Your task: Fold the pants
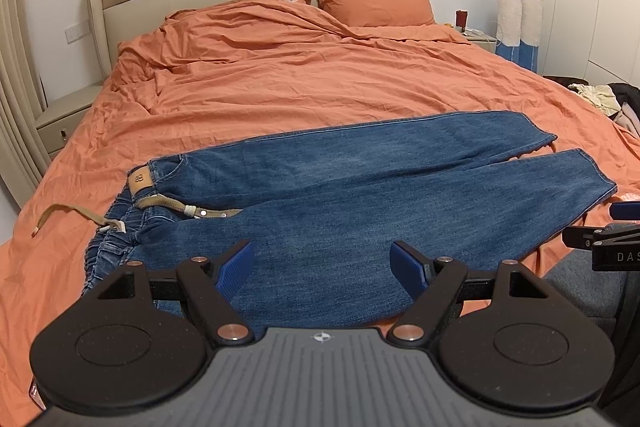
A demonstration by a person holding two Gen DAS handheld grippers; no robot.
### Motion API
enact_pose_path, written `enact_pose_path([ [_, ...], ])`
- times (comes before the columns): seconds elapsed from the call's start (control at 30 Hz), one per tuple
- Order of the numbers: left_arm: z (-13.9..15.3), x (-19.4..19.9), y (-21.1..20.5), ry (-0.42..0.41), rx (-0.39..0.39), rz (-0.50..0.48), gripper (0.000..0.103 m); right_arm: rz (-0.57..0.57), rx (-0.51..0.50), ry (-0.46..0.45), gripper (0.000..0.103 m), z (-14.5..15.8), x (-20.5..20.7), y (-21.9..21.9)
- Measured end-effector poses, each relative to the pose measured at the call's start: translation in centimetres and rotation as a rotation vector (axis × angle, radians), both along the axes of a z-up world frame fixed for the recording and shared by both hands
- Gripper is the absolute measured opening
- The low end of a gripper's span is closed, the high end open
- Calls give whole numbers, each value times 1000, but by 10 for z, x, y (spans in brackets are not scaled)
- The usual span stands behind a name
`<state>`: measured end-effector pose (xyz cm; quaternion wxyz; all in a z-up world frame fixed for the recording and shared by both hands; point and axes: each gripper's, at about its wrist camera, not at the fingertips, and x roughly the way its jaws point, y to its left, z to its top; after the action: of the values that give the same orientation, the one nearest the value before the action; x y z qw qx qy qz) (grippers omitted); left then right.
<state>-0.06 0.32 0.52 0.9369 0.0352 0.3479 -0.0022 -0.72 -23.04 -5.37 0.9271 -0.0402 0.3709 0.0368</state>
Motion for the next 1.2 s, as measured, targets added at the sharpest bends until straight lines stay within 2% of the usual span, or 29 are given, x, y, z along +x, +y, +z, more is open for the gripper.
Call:
enact_pose_path([
  [0.6, -1, -6, 4, 0, 11, 1, 90, -7, 11, 3, 82, -2, -1, -2],
  [0.73, -4, -3, 15, 14, 22, 9, 90, -16, 24, -28, 82, -1, 1, -11],
  [0.77, -4, -2, 20, 16, 25, 5, 86, -8, 29, -39, 82, -1, 2, -14],
  [0.87, -1, 3, 36, 20, 57, -39, 79, 29, 61, -42, 82, 4, 14, -30],
  [1.0, 3, 13, 61, 39, 143, -107, 72, 34, 125, -100, 82, 19, 27, -62],
  [1.1, -2, 25, 84, 103, 191, -146, 70, -11, 78, -96, 82, 30, 44, -81],
  [1.2, -11, 35, 108, 140, 217, -197, 68, -44, 75, -91, 82, 39, 62, -105],
])
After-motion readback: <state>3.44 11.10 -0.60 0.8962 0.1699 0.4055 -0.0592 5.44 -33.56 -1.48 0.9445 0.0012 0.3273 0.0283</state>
